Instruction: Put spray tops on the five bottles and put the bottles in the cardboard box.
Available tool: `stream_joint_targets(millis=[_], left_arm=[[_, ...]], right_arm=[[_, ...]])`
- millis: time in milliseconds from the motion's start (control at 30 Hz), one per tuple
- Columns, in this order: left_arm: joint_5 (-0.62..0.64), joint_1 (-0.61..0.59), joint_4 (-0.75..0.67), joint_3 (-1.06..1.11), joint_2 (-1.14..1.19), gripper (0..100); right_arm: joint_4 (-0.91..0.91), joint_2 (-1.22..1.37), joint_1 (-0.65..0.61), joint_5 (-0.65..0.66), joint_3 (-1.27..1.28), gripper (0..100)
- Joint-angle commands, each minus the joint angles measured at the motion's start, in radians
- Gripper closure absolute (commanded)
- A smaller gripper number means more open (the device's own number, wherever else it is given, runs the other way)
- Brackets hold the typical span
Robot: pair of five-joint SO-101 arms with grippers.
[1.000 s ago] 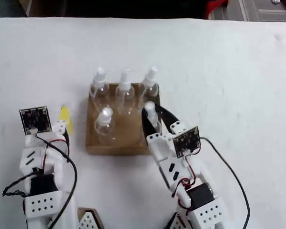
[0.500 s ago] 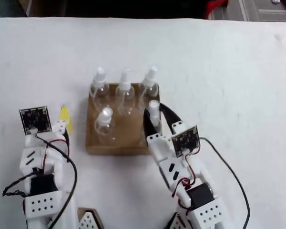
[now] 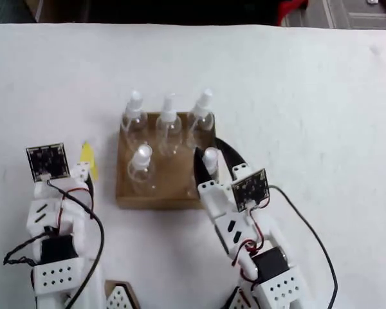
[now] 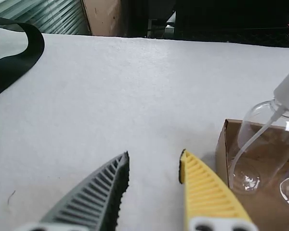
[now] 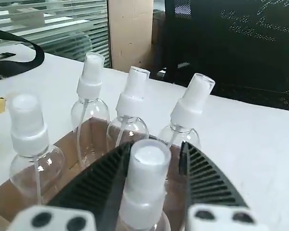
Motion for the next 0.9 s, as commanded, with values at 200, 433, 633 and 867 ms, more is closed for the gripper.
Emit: stream_joint_targets(millis=[200,433,633,867], left_arm=[[0.002,0.007,-0.026,-0.037,-0.012,83],[0.002,0.007,-0.026,-0.037,-0.012,83],[0.002,0.007,-0.026,-0.037,-0.012,83],[0.002,0.007,-0.026,-0.037,-0.012,83]], right_arm=[[0.056,-0.008,-0.001,0.012,-0.055,87.1],[0.102,-0.008,-0.001,0.012,-0.086,84.3],[0.102,-0.008,-0.001,0.005,-0.086,72.9],[0.102,-0.008,-0.001,0.009,-0.087,73.8]])
